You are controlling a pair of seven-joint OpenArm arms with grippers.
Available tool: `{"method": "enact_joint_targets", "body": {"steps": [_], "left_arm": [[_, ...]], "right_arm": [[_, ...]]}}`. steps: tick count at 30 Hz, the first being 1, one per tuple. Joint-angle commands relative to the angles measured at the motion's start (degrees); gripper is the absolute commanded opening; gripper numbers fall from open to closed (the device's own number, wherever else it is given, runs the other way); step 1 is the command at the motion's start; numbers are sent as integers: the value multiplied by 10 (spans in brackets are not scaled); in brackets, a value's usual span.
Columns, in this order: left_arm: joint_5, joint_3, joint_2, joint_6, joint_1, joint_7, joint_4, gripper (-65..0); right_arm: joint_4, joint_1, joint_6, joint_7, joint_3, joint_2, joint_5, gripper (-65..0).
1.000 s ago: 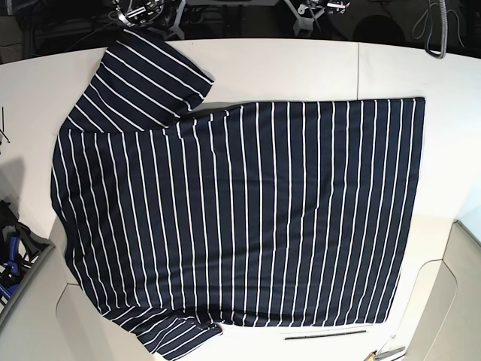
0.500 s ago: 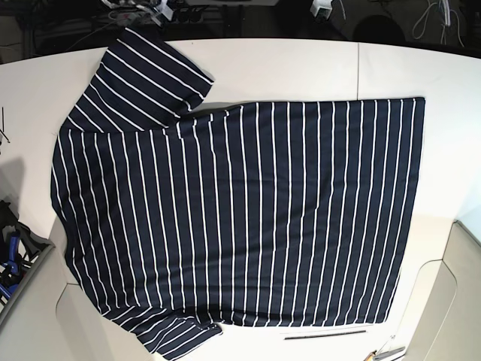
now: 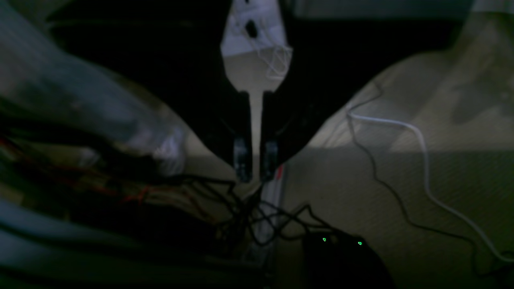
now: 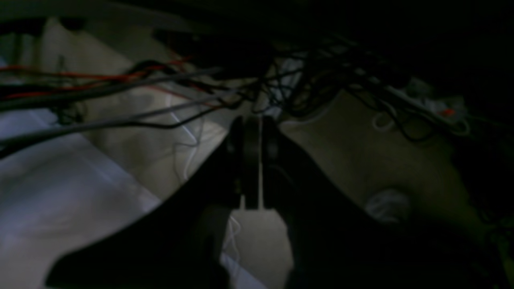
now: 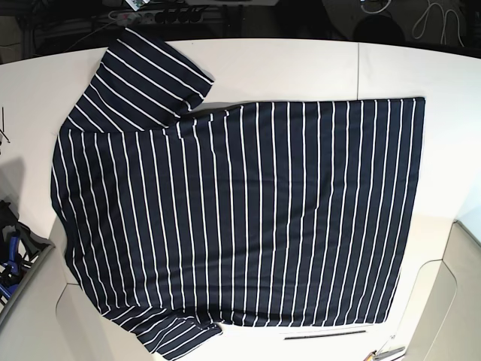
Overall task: Fold the T-shirt properly
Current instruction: 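Move both grippers in toward the shirt's shoulder corners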
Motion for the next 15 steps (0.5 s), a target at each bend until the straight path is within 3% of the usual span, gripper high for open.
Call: {"method": "enact_joint_targets", "body": {"steps": [1, 9, 15], "left_arm": [[-5, -9, -3, -5, 25, 2, 26, -607], [-18, -51, -3, -5, 122, 13, 196, -607], [-18, -104, -3, -5, 168, 28, 329, -607]], "right_arm": [[35, -24, 10, -1, 3, 9, 18, -642], [240, -104, 21, -55, 71, 24, 111, -643], [340, -109, 20, -134, 163, 23, 235, -650]]}}
